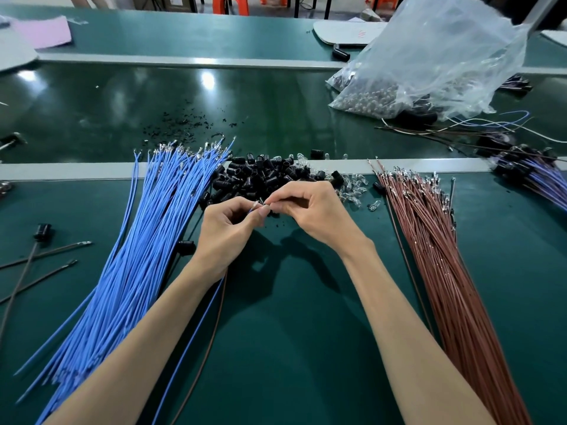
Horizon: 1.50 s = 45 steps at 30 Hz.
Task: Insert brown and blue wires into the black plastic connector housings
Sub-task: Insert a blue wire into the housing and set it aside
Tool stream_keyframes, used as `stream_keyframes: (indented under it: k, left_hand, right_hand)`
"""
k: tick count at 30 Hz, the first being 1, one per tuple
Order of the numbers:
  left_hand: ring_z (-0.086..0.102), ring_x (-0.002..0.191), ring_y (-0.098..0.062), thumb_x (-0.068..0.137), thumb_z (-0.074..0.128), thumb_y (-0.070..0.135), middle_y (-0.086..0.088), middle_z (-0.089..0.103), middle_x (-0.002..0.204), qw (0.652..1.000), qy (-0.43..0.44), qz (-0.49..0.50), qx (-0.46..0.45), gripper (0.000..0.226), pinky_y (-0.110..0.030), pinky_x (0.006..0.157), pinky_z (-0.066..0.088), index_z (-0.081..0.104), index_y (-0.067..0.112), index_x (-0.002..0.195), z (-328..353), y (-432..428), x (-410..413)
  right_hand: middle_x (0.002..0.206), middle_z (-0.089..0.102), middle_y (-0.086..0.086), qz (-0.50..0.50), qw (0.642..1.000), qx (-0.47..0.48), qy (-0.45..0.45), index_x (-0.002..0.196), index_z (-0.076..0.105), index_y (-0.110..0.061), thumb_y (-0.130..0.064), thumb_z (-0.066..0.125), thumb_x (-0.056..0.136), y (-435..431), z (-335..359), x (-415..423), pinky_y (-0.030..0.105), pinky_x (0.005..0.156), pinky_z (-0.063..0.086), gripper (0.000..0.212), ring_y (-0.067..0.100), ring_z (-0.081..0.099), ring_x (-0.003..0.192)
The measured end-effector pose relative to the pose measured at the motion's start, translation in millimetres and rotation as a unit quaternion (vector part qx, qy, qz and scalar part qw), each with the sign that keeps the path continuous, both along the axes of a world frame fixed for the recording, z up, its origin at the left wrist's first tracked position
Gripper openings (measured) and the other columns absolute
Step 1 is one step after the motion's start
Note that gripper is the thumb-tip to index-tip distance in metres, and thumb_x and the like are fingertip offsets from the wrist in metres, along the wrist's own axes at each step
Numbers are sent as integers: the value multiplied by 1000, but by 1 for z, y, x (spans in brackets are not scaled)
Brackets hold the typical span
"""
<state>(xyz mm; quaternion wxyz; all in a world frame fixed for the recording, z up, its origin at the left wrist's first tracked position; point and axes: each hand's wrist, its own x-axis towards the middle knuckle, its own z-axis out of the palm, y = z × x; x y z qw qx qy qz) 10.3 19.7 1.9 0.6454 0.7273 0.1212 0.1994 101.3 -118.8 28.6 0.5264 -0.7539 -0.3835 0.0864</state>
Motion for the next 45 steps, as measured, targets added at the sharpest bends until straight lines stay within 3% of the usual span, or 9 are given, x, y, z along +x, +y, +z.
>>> stream_keyframes:
  k: [2,7,10,17,25,33,38,45]
  left_hand:
    - [45,50,0,82,72,21,11,61,57,1000,0,6,-15,16,-12,53,36,69,13,70,0,0,0]
    - [45,49,0,80,72,25,10,61,57,1000,2,4,-23,15,-12,51,35,69,14,70,1,0,-1]
    - [44,50,-1,78,72,29,9,60,58,999,3,5,-37,15,-13,51,35,70,17,71,2,0,-1]
    - [46,56,-9,82,73,22,5,63,61,998,16,13,-54,11,-23,57,36,72,21,72,5,-2,0]
    - [49,56,-6,92,61,19,4,66,64,996,18,-10,-90,23,-16,58,44,75,23,74,9,-2,-1]
    - [58,57,-7,91,62,18,5,68,69,999,14,7,-49,9,-15,54,44,70,18,87,10,-3,-2]
    - [59,60,-6,92,60,19,6,69,69,996,42,-18,-78,14,-14,56,44,71,19,83,15,-7,-1]
    - [56,59,-6,95,55,23,6,67,68,988,70,-34,-134,19,-17,56,41,69,16,84,22,-8,-1]
  right_hand:
    - [89,72,4,4,1000,0,10,91,74,-3,-1,70,83,-1,-2,1,21,84,52,10,11,66,85]
    - [93,68,5,2,999,27,33,93,74,-3,1,69,83,0,-8,1,25,85,51,12,14,65,89]
    - [92,66,0,-6,999,35,26,95,74,-5,1,68,84,3,-9,0,21,83,50,14,10,64,88]
    - [90,62,-4,-18,999,44,-2,97,74,-1,0,70,82,3,-8,0,17,80,48,15,8,62,84]
    - [89,67,1,-10,999,46,-17,91,75,-2,4,69,82,-2,-7,3,19,81,48,12,8,63,84]
    - [84,71,0,-18,997,70,25,93,72,-12,5,71,79,-1,-2,1,21,81,53,22,8,68,79]
    - [81,71,-8,-27,997,74,14,91,73,-7,5,74,76,-2,0,2,17,77,52,19,3,68,76]
    - [82,72,-2,-23,998,66,-3,92,73,-11,4,74,75,0,4,0,19,76,54,23,6,71,75]
